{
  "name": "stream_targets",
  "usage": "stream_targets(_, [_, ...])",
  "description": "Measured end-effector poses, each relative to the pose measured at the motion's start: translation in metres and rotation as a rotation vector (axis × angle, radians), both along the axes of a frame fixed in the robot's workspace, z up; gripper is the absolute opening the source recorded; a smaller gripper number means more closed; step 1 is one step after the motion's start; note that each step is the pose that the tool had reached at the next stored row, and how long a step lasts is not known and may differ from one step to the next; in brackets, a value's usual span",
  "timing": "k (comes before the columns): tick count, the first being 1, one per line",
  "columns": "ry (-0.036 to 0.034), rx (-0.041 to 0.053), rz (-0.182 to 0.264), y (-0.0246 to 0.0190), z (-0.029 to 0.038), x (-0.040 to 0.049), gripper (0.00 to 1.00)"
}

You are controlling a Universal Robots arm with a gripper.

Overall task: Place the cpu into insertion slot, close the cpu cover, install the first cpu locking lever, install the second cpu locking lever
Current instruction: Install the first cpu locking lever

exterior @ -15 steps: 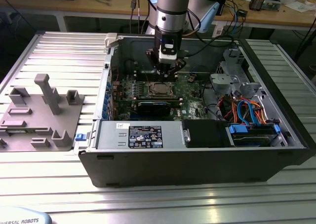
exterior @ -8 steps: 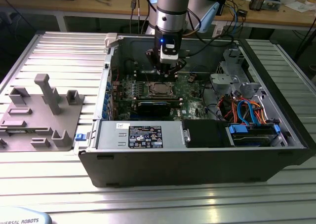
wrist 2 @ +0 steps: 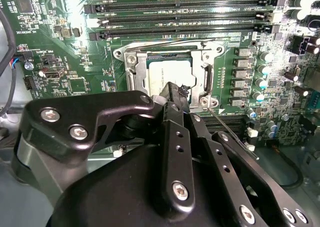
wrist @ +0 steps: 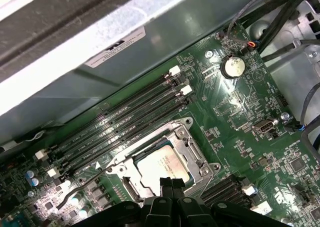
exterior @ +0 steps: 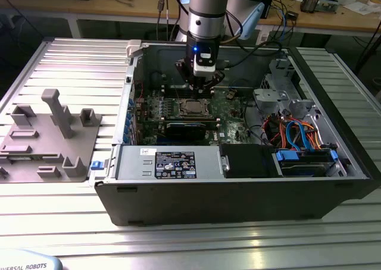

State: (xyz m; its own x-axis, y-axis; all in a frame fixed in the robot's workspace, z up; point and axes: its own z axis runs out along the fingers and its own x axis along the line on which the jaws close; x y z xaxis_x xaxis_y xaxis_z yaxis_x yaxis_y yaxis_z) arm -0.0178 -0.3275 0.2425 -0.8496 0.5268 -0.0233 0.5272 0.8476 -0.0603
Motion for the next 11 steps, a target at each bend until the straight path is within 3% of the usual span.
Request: stream_targets(11, [0.0001, 0.0000, 0.020, 0.0000, 0.0000, 0.0000, 0.11])
